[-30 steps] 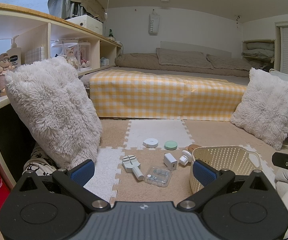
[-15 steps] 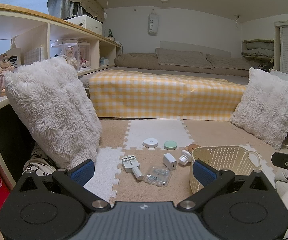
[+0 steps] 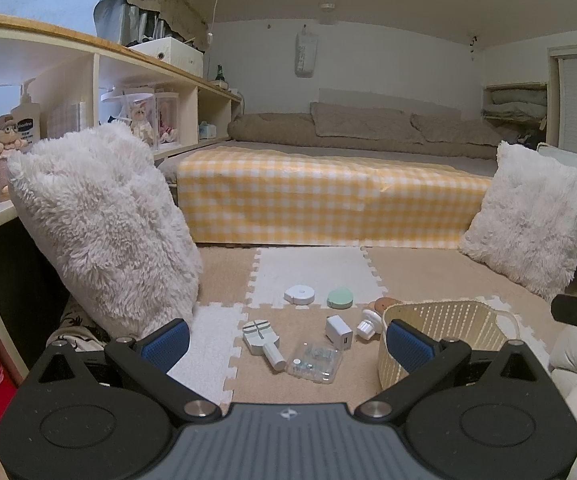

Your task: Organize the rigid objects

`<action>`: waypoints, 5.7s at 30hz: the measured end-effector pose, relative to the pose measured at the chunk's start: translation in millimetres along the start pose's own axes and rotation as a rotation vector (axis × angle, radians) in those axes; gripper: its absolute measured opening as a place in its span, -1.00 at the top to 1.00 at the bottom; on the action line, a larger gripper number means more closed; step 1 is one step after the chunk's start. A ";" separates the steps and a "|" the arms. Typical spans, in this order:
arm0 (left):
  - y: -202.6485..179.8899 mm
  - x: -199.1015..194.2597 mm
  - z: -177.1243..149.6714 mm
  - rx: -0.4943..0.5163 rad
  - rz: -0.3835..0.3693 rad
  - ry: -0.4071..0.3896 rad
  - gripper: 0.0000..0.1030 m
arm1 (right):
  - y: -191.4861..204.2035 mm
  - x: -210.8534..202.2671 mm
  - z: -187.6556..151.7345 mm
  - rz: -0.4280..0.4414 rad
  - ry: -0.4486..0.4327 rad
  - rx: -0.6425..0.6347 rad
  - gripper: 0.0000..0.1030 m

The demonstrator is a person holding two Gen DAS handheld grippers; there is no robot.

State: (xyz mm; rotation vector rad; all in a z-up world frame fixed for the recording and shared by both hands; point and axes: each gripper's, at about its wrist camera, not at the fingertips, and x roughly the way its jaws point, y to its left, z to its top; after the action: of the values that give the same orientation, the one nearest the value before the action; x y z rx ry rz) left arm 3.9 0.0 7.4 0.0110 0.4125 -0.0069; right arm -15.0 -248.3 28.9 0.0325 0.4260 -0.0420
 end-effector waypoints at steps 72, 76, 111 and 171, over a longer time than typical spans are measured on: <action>48.1 327.7 -30.4 -0.117 0.081 0.451 -1.00 | -82.2 248.8 3.4 -0.028 0.692 0.210 0.84; 50.3 326.3 -35.3 -0.105 0.078 0.471 -1.00 | -82.6 248.5 3.1 -0.027 0.692 0.216 0.84; 53.9 296.6 -32.1 -0.148 0.006 0.442 0.10 | -83.3 248.9 -0.3 -0.022 0.701 0.223 0.86; 45.5 299.3 -2.8 -0.177 0.098 0.357 0.00 | -92.7 264.3 16.3 0.137 0.660 0.121 0.88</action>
State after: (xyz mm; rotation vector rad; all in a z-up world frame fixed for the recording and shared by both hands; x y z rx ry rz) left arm 277.4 44.2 -114.7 -0.1441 0.7682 0.1301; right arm 227.8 -350.4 -67.8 0.1983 1.0798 0.0815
